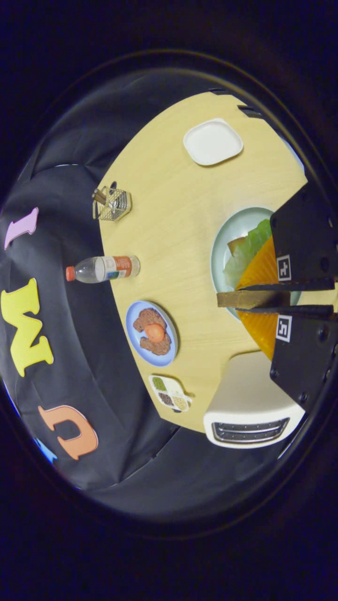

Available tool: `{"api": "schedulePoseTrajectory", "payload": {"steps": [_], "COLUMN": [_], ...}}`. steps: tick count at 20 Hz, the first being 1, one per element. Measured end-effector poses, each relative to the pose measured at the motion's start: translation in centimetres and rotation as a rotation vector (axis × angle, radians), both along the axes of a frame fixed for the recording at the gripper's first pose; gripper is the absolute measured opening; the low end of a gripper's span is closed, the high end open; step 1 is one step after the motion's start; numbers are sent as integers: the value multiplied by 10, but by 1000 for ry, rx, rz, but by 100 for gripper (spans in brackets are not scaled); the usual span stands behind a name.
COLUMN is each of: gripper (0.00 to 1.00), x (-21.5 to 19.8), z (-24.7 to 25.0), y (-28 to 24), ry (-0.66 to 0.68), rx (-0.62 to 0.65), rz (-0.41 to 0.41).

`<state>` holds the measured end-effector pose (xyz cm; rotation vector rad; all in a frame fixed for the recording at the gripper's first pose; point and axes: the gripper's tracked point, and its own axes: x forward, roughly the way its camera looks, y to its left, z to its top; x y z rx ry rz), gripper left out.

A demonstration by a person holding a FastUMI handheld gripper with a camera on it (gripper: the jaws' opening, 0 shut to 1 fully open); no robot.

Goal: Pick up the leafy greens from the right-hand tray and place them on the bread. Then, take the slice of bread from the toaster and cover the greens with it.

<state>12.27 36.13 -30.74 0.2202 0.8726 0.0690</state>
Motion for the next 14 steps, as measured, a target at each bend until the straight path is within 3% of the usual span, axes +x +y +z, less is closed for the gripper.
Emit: {"api": "schedulePoseTrajectory", "payload": {"steps": [4, 11, 12, 14], "gripper": [12, 12, 17, 17], "x": [2, 3, 1, 3], "z": [-7, -48, -52, -53], "y": [-12, -57, -60, -64], "ry": [-18, 96, 112, 114], "rx": [-18, -71, -62, -54], "rz": [31, 26, 32, 48]}}
